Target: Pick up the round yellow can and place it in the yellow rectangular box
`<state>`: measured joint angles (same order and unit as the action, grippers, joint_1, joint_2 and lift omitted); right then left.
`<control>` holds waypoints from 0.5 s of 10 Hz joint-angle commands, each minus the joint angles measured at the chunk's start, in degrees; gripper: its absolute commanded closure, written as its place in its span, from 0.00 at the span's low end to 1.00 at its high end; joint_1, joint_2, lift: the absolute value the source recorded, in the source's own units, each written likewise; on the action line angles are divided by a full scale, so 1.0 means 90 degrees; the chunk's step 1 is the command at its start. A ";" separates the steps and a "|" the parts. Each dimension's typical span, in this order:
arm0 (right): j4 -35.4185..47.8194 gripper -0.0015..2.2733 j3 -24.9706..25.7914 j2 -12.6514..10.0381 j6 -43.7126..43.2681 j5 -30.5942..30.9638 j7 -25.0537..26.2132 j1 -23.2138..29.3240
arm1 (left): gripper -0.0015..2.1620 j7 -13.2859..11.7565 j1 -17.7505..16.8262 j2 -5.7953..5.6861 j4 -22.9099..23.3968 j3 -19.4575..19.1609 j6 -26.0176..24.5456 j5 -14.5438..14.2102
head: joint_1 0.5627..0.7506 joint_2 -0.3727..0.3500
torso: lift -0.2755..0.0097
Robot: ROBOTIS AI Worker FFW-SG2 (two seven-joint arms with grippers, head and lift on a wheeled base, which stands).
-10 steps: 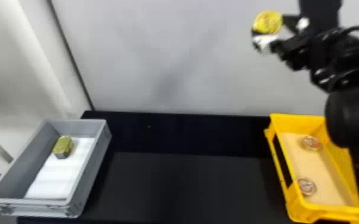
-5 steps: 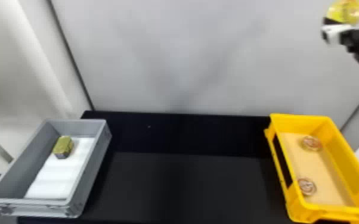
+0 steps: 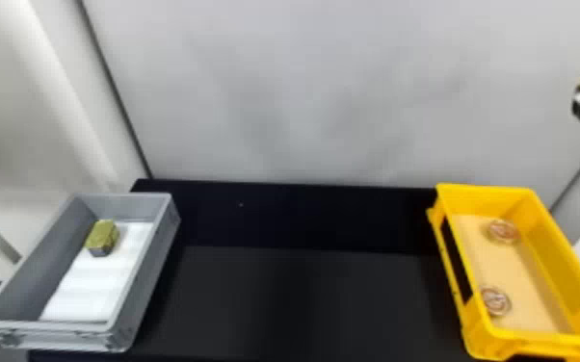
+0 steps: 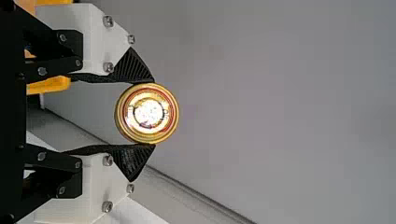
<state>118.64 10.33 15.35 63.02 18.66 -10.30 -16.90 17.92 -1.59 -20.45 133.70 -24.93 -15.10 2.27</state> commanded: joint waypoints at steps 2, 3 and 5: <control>-0.1386 0.29 0.0346 0.0316 -0.0173 -0.1302 0.0109 -0.0016 | 0.06 -0.0027 0.0010 -0.0004 0.0008 0.0015 -0.0003 0.0021 | 0.73 0.59 | 0.96; -0.1786 0.29 0.0327 0.0453 -0.0232 -0.1751 0.0285 -0.0095 | 0.06 -0.0037 0.0010 -0.0014 -0.0002 0.0015 0.0007 0.0031 | 0.73 0.59 | 0.96; -0.2763 0.29 0.0297 0.0580 -0.0496 -0.2376 0.0470 -0.0251 | 0.06 -0.0046 0.0010 -0.0014 -0.0021 0.0025 0.0036 0.0041 | 0.73 0.59 | 0.96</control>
<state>99.72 13.21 19.81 60.22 1.07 -6.69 -18.24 17.55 -1.49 -20.57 133.63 -24.74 -14.93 2.60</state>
